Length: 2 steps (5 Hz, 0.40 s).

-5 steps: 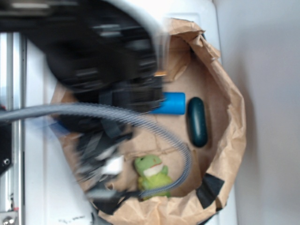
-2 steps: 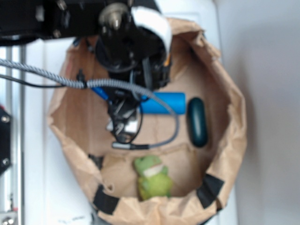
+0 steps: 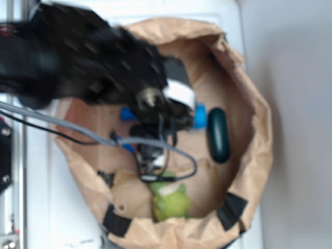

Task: Grab the blue bottle.

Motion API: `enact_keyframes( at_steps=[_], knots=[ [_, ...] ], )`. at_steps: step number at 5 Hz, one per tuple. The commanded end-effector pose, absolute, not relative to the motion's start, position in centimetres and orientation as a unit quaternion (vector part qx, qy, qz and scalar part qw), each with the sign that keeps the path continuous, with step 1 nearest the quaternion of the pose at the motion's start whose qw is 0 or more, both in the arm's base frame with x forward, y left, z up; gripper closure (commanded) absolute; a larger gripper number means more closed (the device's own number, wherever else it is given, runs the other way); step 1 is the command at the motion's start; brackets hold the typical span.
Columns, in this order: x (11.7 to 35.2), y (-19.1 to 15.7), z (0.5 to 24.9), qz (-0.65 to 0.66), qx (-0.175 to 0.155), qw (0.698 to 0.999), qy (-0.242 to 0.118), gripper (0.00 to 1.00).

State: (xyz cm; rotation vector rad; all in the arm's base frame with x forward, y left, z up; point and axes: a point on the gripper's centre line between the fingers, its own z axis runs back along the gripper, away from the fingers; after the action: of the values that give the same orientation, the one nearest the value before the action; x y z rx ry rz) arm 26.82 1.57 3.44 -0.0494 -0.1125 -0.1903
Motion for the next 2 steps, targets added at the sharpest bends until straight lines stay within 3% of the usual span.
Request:
enact_keyframes(
  at_steps=[1,2],
  knots=[
    [30.1,1.4,4.2,-0.092,-0.027,0.988,-0.119,1.0],
    [29.2,1.6,5.7,-0.109,-0.033,0.981,-0.155,1.0]
  ],
)
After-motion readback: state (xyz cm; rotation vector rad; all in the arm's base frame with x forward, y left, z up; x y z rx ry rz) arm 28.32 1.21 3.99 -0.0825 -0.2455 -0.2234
